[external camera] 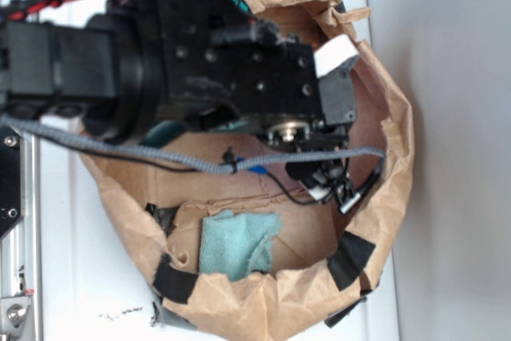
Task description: Grab the shell.
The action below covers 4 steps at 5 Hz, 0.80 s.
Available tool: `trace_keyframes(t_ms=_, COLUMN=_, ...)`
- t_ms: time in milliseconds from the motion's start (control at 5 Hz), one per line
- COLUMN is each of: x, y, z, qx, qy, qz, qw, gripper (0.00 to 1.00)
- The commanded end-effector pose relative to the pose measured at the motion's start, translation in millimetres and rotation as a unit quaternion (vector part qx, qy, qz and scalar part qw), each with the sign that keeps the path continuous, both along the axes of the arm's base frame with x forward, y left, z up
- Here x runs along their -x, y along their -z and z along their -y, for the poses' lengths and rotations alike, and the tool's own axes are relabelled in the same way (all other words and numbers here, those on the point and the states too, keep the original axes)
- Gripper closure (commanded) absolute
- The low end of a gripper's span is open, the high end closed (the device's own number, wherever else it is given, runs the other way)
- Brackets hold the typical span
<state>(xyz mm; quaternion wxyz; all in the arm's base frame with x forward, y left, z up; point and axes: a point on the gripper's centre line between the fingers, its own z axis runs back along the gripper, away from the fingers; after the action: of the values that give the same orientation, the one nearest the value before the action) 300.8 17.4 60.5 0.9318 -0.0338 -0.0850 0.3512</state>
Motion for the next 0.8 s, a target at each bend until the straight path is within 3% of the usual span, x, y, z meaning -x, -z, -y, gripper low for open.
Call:
trace_keyframes(t_ms=0, x=-12, y=0, z=-13, qx=-0.03, qy=-0.017, qz=0.033, qw=0.999, gripper=0.0)
trace_keyframes(t_ms=200, x=-16, y=0, z=-19, qx=-0.039, qy=-0.034, qz=0.04, qw=0.998, gripper=0.0)
trace_keyframes(t_ms=600, x=-7, y=-13, z=-34, qx=-0.047, qy=-0.021, qz=0.008, qw=0.999, gripper=0.0)
